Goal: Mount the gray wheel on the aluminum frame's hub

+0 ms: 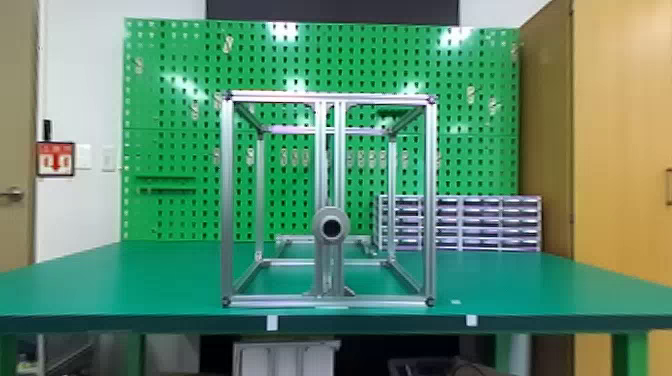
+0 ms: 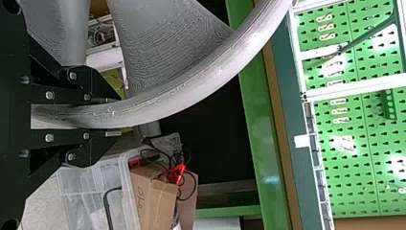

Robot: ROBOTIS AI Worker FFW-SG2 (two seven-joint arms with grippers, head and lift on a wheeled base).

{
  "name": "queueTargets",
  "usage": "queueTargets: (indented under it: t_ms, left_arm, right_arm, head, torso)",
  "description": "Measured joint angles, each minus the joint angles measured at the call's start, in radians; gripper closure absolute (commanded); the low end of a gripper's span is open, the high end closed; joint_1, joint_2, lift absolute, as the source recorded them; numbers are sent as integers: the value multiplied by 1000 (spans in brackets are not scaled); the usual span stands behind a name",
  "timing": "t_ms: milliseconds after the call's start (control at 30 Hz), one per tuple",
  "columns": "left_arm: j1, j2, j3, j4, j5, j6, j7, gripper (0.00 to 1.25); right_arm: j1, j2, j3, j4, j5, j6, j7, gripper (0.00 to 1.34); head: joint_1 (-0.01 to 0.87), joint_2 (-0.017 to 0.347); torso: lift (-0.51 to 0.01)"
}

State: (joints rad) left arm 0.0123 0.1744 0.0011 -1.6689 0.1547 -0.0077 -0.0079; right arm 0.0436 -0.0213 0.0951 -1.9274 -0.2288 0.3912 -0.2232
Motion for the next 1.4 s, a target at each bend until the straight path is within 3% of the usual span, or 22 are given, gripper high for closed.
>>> queueTargets:
  t_ms: [1400]
  left_arm:
    - [1, 0, -3, 6, 0, 0, -1, 157]
  right_arm:
    - [-10, -18, 9, 7, -3, 2, 0, 1049]
  head:
    - [-5, 6]
  torso:
    - [-499]
